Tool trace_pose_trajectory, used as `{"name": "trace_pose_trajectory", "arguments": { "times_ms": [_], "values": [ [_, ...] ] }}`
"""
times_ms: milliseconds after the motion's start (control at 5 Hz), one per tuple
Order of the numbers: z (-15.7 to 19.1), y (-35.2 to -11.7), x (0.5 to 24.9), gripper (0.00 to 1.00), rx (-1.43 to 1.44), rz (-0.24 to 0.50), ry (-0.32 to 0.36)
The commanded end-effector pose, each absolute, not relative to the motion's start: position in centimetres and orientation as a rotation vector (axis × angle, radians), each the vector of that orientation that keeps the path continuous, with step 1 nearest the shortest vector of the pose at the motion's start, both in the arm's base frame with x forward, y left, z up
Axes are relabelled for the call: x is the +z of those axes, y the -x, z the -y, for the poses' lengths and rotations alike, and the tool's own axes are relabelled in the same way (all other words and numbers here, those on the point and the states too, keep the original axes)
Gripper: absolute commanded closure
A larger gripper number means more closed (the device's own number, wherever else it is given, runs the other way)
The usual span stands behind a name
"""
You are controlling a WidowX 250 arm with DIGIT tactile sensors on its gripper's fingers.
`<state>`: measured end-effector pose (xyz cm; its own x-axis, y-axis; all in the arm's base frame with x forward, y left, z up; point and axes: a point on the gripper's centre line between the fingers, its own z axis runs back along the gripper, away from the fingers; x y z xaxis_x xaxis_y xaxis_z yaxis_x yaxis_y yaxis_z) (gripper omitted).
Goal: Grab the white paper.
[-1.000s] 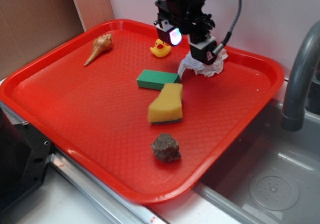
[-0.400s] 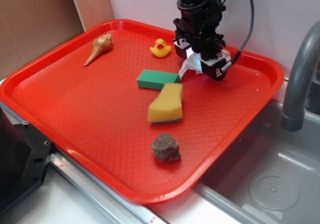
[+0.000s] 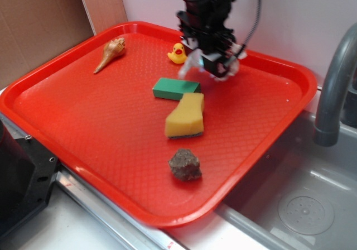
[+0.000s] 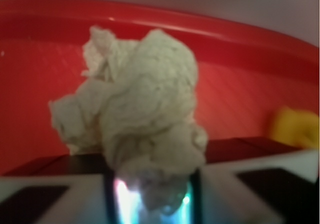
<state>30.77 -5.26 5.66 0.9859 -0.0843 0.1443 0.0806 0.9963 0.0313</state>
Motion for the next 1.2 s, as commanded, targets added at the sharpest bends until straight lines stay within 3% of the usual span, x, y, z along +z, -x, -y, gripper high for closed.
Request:
{"name": "trace_pose_trajectory", "arguments": {
  "times_ms": [0, 200, 400, 600, 800, 1000],
  "values": [
    [2.3, -25.0, 14.3, 1.0, 0.079, 0.245, -0.089],
    [-2.7, -21.4, 18.2, 1.0, 0.221, -0.009, 0.02],
    [-5.5, -17.8, 20.1, 1.0, 0.356, -0.047, 0.032],
    [-5.3, -15.7, 21.9, 1.0, 0.319, 0.029, 0.062],
    [-3.4, -14.3, 22.9, 1.0, 0.251, 0.162, 0.041],
    [-3.9, -15.1, 21.4, 1.0, 0.303, 0.129, 0.05]
  ]
}}
